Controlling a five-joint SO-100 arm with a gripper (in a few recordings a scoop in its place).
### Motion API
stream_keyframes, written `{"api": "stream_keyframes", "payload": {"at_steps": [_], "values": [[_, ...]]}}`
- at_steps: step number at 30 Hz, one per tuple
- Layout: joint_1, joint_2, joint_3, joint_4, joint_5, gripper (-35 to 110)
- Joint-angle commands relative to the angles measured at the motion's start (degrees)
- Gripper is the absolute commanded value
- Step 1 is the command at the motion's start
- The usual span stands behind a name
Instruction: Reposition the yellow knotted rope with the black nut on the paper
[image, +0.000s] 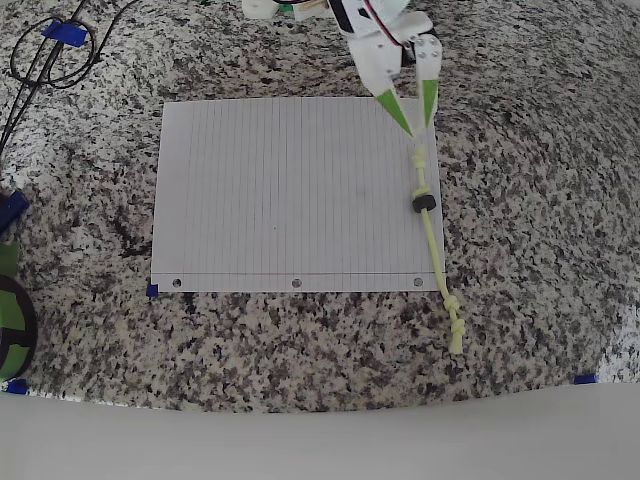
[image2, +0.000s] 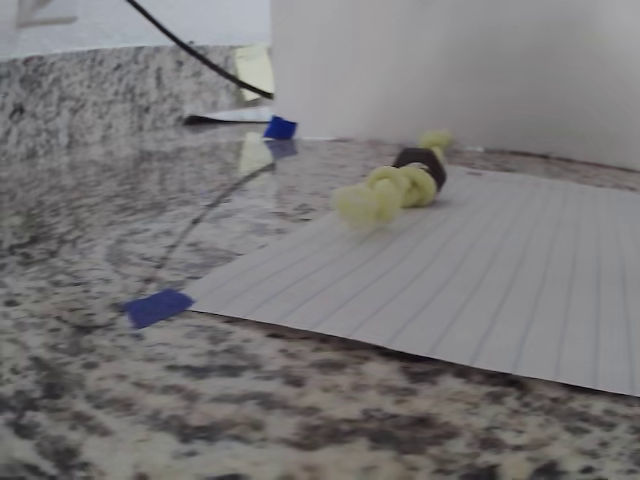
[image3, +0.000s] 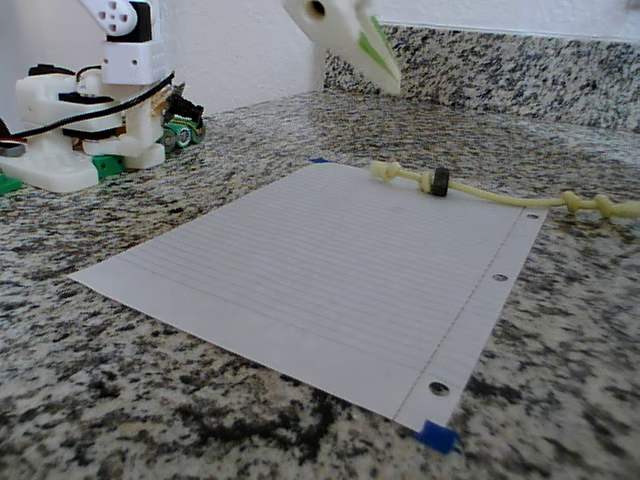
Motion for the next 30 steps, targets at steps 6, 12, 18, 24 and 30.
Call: {"api": "stream_keyframes", "payload": {"at_steps": [6, 12, 18, 24, 30], "values": [[-1.6, -8.8, -2.3, -5.4, 8.0, 22], [-1.4, -11.9, -2.1, -6.1, 8.6, 41], [-1.1, -14.2, -1.8, -5.4, 8.6, 47], [0.5, -16.3, -1.8, -5.6, 9.7, 52], [1.1, -19.5, -1.9, -7.7, 9.8, 50]]}}
